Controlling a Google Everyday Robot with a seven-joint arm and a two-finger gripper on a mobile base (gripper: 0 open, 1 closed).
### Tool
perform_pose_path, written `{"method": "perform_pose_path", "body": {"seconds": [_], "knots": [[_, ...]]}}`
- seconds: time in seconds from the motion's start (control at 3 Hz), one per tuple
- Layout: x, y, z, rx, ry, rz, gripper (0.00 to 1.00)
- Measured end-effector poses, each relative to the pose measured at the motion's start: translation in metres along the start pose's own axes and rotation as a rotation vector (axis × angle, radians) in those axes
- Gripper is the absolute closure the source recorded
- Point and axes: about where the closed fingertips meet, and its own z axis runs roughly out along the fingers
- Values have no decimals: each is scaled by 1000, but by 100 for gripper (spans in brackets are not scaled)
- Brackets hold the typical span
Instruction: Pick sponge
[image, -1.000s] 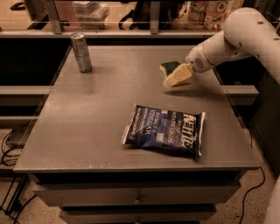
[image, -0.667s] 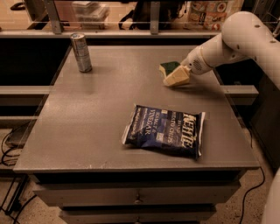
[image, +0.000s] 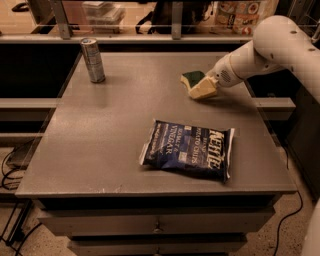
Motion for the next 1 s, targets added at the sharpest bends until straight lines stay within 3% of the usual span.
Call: {"method": "perform_pose_path", "body": {"seconds": [0.33, 0.67, 1.0], "knots": [[-26, -1, -34, 41, -19, -89, 99], [-64, -2, -97, 113, -48, -230, 100], [-64, -1, -94, 109, -50, -233, 100]]}}
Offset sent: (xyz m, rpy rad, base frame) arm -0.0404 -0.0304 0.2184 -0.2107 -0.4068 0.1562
